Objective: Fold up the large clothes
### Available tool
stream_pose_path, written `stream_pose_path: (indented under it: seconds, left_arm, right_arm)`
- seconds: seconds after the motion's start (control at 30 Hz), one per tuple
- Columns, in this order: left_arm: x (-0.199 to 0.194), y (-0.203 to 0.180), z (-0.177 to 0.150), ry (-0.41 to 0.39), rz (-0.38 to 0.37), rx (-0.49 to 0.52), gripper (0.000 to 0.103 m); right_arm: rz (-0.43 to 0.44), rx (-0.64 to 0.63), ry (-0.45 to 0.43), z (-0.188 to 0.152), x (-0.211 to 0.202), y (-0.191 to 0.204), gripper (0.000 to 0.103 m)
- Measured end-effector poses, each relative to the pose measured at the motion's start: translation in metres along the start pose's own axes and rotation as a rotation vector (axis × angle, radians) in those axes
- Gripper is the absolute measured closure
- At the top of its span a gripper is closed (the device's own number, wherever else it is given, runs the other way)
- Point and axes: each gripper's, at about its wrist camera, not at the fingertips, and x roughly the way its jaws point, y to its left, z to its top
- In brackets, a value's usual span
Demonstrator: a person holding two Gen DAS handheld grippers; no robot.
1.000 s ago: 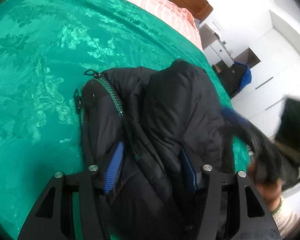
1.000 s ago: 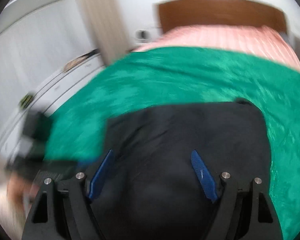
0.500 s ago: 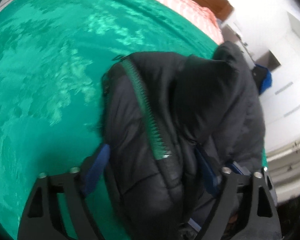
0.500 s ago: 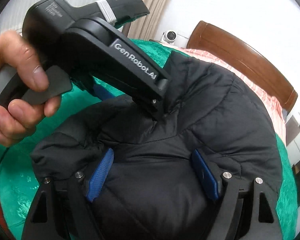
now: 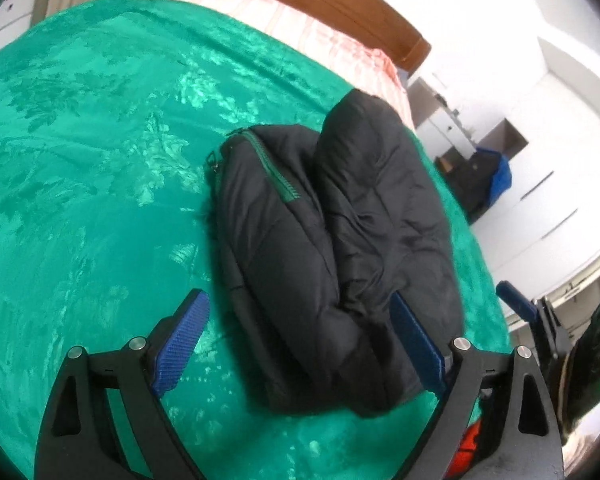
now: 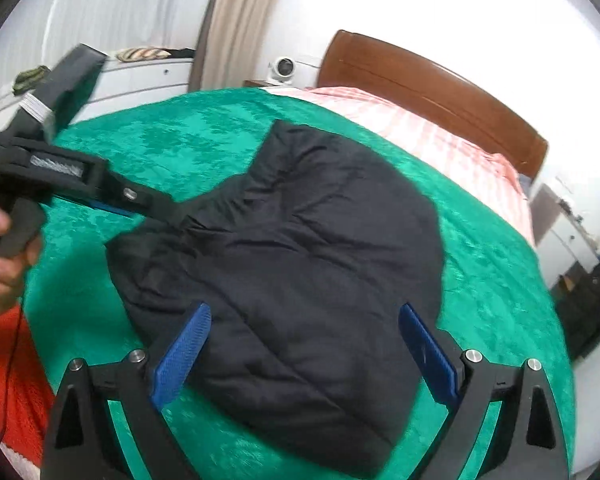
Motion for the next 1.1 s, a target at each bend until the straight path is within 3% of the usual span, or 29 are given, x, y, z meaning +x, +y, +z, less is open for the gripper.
stream_pose_path:
  seconds: [0.23,0.43,0.57,0.7,0.83,0.9,0.97,1.03,1.1]
  left_arm:
    - [-0.01,0.007,-0.003,-0.02,0.011,-0.049,0.008]
    - [-0.011,0.004,-0.008,-0.009,0.065,0.003,0.008]
    - [-0.017,0.02,-0.014,0.027,0.176,0.062,0.008]
    - [-0.036,0.046,-0.019,0.013,0.179,0.008,0.008]
    - [-0.038,0.056,-0.013,0.003,0.077,-0.059,0.008]
    - [-0.027,0.054,-0.005,0.02,-0.07,-0.097,0.008]
    - [-0.006,0.05,0.008,0.078,-0.239,-0.123,0.008]
    - [0.019,0.047,0.018,0.132,-0.318,-0.138,0.008]
    - [0.049,0.046,0.027,0.19,-0.358,-0.159,0.008]
  right_arm:
    - [-0.049,-0.016,0.017,-0.004,-0.001,-0.008,0.009]
    - [-0.043,0.005,0.039,-0.004,0.003,-0.017,0.009]
    - [-0.002,0.106,0.075,-0.021,0.002,-0.049,0.009]
    - [0.026,0.306,0.133,-0.069,0.006,-0.107,0.009]
    - [0.115,0.571,0.251,-0.128,0.023,-0.157,0.009]
    - [0.179,0.686,0.265,-0.148,0.026,-0.172,0.009]
    - [0.23,0.745,0.259,-0.157,0.027,-0.179,0.009]
    - [0.315,0.796,0.232,-0.157,0.028,-0.185,0.009]
    - [0.453,0.875,0.175,-0.152,0.031,-0.189,0.009]
